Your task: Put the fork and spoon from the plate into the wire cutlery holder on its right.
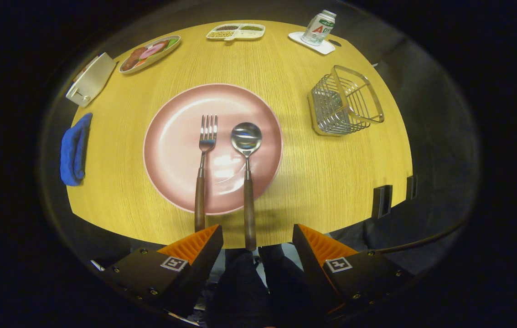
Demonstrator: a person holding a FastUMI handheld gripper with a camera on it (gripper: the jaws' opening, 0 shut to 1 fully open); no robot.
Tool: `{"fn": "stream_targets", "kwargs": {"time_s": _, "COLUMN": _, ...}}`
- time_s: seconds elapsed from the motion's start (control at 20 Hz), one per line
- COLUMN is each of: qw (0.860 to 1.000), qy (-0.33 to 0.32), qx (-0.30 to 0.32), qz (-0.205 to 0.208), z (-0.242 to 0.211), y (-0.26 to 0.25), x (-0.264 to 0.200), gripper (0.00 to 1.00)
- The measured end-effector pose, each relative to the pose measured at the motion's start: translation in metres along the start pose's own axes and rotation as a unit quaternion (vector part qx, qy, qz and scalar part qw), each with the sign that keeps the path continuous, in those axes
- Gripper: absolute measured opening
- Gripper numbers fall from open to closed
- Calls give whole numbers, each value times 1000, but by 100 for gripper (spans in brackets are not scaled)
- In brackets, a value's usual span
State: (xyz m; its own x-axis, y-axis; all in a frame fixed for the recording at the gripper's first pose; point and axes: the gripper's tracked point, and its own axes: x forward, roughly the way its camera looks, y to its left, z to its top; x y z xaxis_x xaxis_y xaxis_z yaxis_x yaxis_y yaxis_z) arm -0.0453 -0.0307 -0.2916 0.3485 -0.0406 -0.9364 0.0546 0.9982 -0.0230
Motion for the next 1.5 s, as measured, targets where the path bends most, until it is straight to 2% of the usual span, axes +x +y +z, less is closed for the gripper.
{"fn": "stream_targets", "kwargs": {"time_s": 0.35, "qw": 1000, "qy": 19, "qx": -6, "qz": 13, "z": -3, "y": -5, "x": 32, "gripper": 91}}
{"fn": "stream_targets", "kwargs": {"time_s": 0.45, "qw": 999, "qy": 25, "qx": -10, "qz": 18, "z": -3, "y": -4, "x": 38, "gripper": 86}}
{"fn": "stream_targets", "kwargs": {"time_s": 0.55, "qw": 999, "qy": 26, "qx": -17, "qz": 31, "z": -3, "y": 0, "x": 43, "gripper": 68}}
{"fn": "stream_targets", "kwargs": {"time_s": 0.6, "qw": 999, "qy": 28, "qx": -22, "qz": 36, "z": -2, "y": 1, "x": 44, "gripper": 43}}
{"fn": "stream_targets", "kwargs": {"time_s": 0.65, "qw": 998, "qy": 33, "qx": -31, "qz": 43, "z": -4, "y": 4, "x": 44, "gripper": 33}}
{"fn": "stream_targets", "kwargs": {"time_s": 0.7, "qw": 998, "qy": 38, "qx": -36, "qz": 44, "z": -4, "y": 4, "x": 44, "gripper": 14}}
{"fn": "stream_targets", "kwargs": {"time_s": 0.8, "qw": 997, "qy": 39, "qx": -31, "qz": 50, "z": -4, "y": 5, "x": 39, "gripper": 10}}
{"fn": "stream_targets", "kwargs": {"time_s": 0.95, "qw": 998, "qy": 22, "qx": -9, "qz": 62, "z": 5, "y": 8, "x": 29, "gripper": 10}}
{"fn": "stream_targets", "kwargs": {"time_s": 1.5, "qw": 999, "qy": -36, "qx": -10, "qz": 28, "z": 42, "y": -3, "x": -24, "gripper": 11}}
